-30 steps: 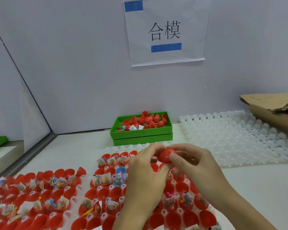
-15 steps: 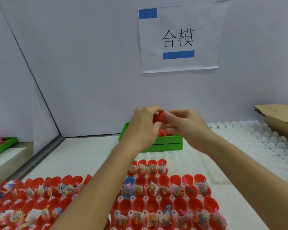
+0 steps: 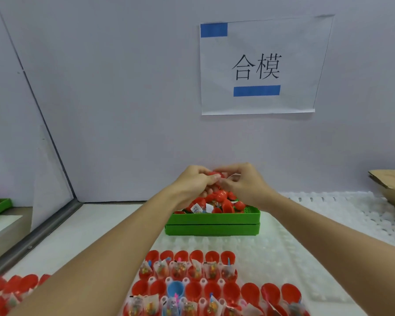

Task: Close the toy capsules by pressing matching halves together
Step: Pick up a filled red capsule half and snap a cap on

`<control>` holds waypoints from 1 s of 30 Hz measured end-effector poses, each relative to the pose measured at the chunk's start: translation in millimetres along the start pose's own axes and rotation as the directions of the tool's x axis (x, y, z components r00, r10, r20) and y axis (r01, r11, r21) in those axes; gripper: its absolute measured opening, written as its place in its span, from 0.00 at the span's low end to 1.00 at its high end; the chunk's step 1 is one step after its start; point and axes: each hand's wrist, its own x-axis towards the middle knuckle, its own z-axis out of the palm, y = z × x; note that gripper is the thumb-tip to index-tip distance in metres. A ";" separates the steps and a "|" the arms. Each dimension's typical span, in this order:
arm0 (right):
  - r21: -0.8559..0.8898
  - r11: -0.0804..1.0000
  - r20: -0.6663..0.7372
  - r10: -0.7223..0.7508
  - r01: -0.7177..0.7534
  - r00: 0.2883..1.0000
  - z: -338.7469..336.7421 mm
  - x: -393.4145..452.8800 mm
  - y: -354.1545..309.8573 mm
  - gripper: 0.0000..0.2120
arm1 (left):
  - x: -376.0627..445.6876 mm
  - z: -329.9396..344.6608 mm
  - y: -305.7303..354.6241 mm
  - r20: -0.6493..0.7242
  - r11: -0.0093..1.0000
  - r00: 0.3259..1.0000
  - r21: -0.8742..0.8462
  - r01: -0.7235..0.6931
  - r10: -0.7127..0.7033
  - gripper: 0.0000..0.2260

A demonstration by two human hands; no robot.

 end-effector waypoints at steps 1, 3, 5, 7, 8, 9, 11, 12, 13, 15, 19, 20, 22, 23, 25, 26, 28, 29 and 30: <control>0.037 0.999 -0.008 -0.001 0.001 1.000 5.0 2.8 2.5 0.10 | 2.5 0.7 -2.2 -0.025 1.000 1.000 0.022 -0.010 0.010 0.06; 0.089 0.996 -0.012 0.008 -0.007 1.000 14.6 9.4 6.2 0.08 | 7.1 -1.9 -7.1 -0.067 0.999 0.997 0.043 -0.028 0.031 0.07; 0.136 0.991 0.015 0.015 -0.016 1.000 24.0 15.6 5.3 0.07 | 9.1 -9.4 -12.1 -0.072 0.998 0.996 0.042 -0.040 0.043 0.08; 0.174 0.984 0.058 0.035 -0.044 0.998 33.6 23.7 3.1 0.07 | 7.8 -21.1 -17.0 -0.055 0.996 0.997 0.073 -0.050 0.054 0.07; 0.160 0.986 0.085 0.042 -0.055 0.996 37.8 27.6 1.1 0.06 | 7.0 -28.3 -19.7 -0.044 0.993 0.997 0.104 -0.056 0.061 0.06; 0.117 0.991 0.111 0.044 -0.057 0.993 41.4 30.9 -1.5 0.07 | 6.1 -36.4 -22.4 -0.032 0.988 0.997 0.141 -0.059 0.064 0.05; -0.003 0.999 0.173 0.044 -0.044 0.984 47.6 37.3 -6.0 0.10 | 5.0 -54.1 -26.3 -0.016 0.967 0.999 0.251 -0.047 0.052 0.04; -0.079 0.997 0.205 0.040 -0.024 0.978 50.1 39.9 -8.9 0.11 | 4.6 -62.4 -26.8 -0.012 0.942 0.999 0.333 -0.040 0.046 0.05; -0.160 0.987 0.238 0.034 0.004 0.971 52.5 42.3 -12.6 0.12 | 4.2 -69.7 -26.6 -0.009 0.901 0.999 0.433 -0.040 0.048 0.05; -0.304 0.949 0.308 0.021 0.077 0.951 57.5 46.4 -20.3 0.11 | 3.9 -78.3 -22.3 0.030 0.747 0.997 0.661 -0.073 0.071 0.05; -0.490 0.839 0.425 -0.007 0.236 0.905 60.2 55.1 -36.9 0.09 | 7.8 -76.3 -7.9 0.121 0.426 0.991 0.895 -0.135 0.060 0.08; -0.510 0.822 0.436 -0.005 0.252 0.900 59.0 56.2 -39.1 0.10 | 9.0 -75.2 -5.5 0.119 0.397 0.991 0.908 -0.135 0.065 0.08; -0.520 0.815 0.427 -0.009 0.253 0.904 54.3 56.7 -38.1 0.11 | 10.4 -73.5 -3.6 0.105 0.401 0.991 0.907 -0.130 0.086 0.09; -0.508 0.830 0.401 -0.011 0.232 0.916 50.7 55.8 -35.4 0.12 | 10.2 -72.0 -4.4 0.088 0.453 0.991 0.883 -0.124 0.102 0.09; -0.423 0.896 0.324 0.007 0.138 0.946 39.4 51.0 -27.5 0.13 | 7.7 -64.6 -8.9 0.014 0.689 0.993 0.719 -0.090 0.115 0.11; -0.357 0.931 0.282 0.034 0.072 0.959 32.8 47.0 -22.4 0.11 | 5.2 -58.5 -11.3 -0.029 0.820 0.995 0.570 -0.058 0.091 0.12; -0.271 0.962 0.214 0.101 -0.040 0.972 18.5 37.4 -10.0 0.05 | 2.1 -44.0 -16.3 -0.075 0.953 0.997 0.302 0.009 0.015 0.15; -0.284 0.956 0.182 0.128 -0.072 0.975 11.5 33.2 -2.8 0.05 | 1.9 -36.7 -18.6 -0.086 0.970 0.996 0.240 0.032 -0.011 0.17; -0.319 0.942 0.147 0.157 -0.103 0.977 4.6 29.5 4.5 0.07 | 1.6 -29.3 -20.0 -0.097 0.975 0.995 0.215 0.051 -0.030 0.18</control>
